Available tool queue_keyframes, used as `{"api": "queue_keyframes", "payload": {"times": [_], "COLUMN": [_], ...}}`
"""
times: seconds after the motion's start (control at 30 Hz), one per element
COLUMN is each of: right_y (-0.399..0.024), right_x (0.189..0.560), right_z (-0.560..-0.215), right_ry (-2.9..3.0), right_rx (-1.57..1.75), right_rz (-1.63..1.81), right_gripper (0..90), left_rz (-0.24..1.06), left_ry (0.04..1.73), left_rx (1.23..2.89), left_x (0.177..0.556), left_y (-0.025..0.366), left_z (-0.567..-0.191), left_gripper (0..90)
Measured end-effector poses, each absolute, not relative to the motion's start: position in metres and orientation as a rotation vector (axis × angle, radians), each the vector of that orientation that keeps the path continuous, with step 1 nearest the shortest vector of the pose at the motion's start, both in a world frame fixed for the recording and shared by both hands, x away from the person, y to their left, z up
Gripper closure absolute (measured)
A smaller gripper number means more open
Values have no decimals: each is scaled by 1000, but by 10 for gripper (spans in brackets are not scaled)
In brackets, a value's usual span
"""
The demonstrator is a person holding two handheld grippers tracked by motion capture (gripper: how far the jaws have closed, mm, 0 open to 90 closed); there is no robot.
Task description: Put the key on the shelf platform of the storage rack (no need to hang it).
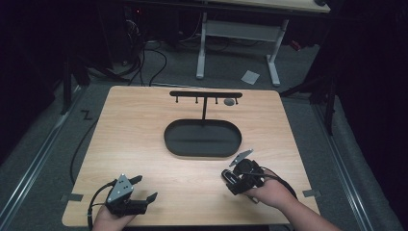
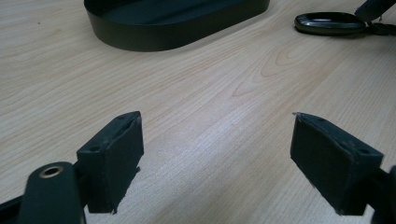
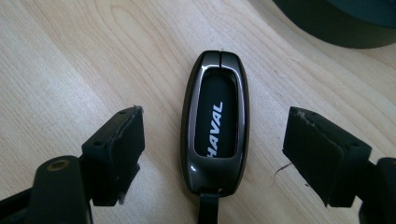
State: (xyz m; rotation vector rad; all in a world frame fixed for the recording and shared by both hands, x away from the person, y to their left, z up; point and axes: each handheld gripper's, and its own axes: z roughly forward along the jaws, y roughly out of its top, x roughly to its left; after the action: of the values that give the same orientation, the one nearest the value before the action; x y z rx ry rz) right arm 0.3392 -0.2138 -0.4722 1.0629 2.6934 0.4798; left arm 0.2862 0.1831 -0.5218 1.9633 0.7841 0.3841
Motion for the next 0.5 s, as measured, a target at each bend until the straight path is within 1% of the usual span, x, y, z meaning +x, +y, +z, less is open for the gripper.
{"api": "queue_keyframes", "payload": {"times": [0.5], "right_y": [-197], "right_x": [356], "right_z": [-477], "right_ry": [2852], "right_rx": [1011], "right_rz": [208], "right_gripper": [205], "left_rz": [382], "left_ry": [784], "left_rx": [1957], "left_x": [286], "left_y": [184], "left_z": [-521], "left_gripper": [180]}}
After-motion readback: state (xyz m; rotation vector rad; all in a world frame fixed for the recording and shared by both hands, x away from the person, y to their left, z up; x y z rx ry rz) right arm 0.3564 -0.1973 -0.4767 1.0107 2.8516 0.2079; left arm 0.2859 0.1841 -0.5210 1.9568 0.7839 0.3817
